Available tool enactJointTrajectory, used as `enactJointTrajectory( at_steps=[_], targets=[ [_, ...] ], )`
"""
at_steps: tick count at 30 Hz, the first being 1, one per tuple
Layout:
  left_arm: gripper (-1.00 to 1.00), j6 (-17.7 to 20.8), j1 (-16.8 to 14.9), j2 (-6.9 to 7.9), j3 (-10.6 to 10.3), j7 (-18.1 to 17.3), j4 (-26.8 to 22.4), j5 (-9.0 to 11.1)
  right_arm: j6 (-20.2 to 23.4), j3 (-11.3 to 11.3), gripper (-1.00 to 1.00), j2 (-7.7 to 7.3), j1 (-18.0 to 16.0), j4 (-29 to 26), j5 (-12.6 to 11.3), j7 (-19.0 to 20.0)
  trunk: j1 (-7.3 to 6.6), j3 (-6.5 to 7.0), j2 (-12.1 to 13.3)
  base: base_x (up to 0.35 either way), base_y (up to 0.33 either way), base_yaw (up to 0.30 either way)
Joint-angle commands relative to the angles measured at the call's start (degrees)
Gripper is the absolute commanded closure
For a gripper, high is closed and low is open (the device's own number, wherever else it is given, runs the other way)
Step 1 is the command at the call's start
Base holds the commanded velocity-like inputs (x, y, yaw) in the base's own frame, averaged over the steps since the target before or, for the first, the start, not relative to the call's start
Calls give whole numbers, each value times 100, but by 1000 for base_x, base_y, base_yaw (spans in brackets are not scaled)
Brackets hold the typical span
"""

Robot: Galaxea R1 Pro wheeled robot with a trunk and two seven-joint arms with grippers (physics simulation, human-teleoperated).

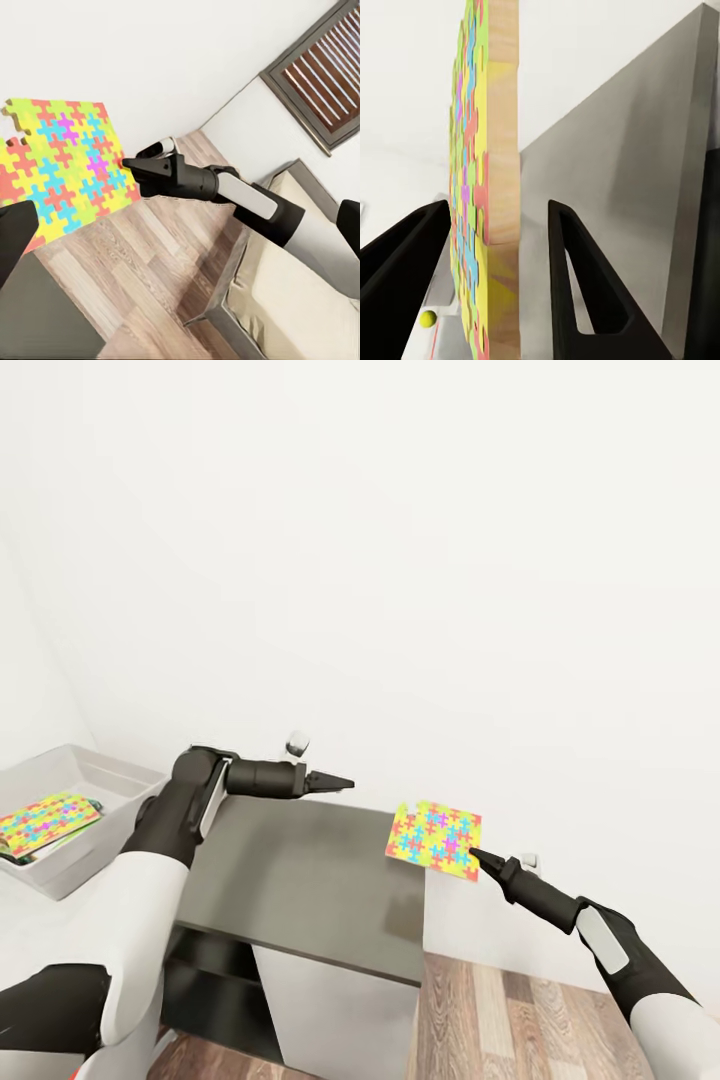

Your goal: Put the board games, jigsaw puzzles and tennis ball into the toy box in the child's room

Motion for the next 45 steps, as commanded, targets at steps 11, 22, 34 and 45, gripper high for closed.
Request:
enactJointTrajectory(
  at_steps=[11, 22, 34, 45],
  targets=[
    [-100, 59, 102, 29, -9, -44, -20, -62, 26, -7, 100, -2, -4, 3, -17, 15, -198, 246, 357, 0, 0, 11],
    [-100, 59, 104, 18, -32, -36, -21, -76, 34, 0, 100, 0, -4, 14, -23, -9, -439, 448, 799, 0, 0, 4],
    [-100, 59, 104, -33, -72, -30, -47, -71, 34, 2, 100, -2, -4, 26, -30, -11, -703, 630, 1280, -56, 0, 0],
    [-100, 59, 104, -45, -76, -18, -47, -100, 25, 3, 100, -2, -4, 37, -28, -11, -944, 822, 1721, -37, 0, 0]
  ],
)
